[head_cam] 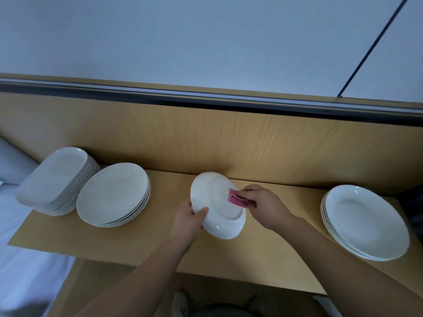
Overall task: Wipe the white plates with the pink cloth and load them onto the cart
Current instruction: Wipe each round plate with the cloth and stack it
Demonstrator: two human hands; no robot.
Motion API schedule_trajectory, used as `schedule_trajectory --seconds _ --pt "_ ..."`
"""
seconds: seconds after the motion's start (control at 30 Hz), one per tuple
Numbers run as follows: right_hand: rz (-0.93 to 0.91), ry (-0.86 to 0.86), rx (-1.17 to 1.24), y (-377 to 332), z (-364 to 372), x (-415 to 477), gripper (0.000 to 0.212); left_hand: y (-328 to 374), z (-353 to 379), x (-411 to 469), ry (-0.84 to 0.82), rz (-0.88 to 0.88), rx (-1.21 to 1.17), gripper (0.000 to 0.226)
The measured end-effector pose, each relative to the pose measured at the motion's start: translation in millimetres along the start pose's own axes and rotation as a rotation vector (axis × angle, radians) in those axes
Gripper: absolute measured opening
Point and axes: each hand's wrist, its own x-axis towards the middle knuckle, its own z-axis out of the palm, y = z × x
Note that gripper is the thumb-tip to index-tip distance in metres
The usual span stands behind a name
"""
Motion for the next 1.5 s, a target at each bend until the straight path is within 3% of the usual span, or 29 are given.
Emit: schedule_trajectory --seconds 0.27,0.63,1.0,1.33,1.5 --pt "-0.089 0.003 -0.023 7.1 -36.2 -12.3 0.042 37.1 29.2 -17.4 0.083 0.134 0.164 0.041" --pt "-0.204 0.023 0.004 -0.9 -56.3 -14.3 0.047 61.7 6.9 -51.5 0.264 0.383 0.709 0.034" --pt "-0.315 -0.01 -0.008 -45.3 -41.7 9.6 0.044 56.6 -59.8 -65.7 0.491 0.429 0.941 0.032" --pt "-0.302 -0.038 -0.007 -86.2 -4.0 35.7 0.046 19.7 -128.5 -41.9 0.441 0.32 1.121 0.036" --pt "-0.273 -0.041 -0.014 -104.8 16.0 47.8 0.046 2.2 -155.3 -27.0 0.414 0.327 1.096 0.04"
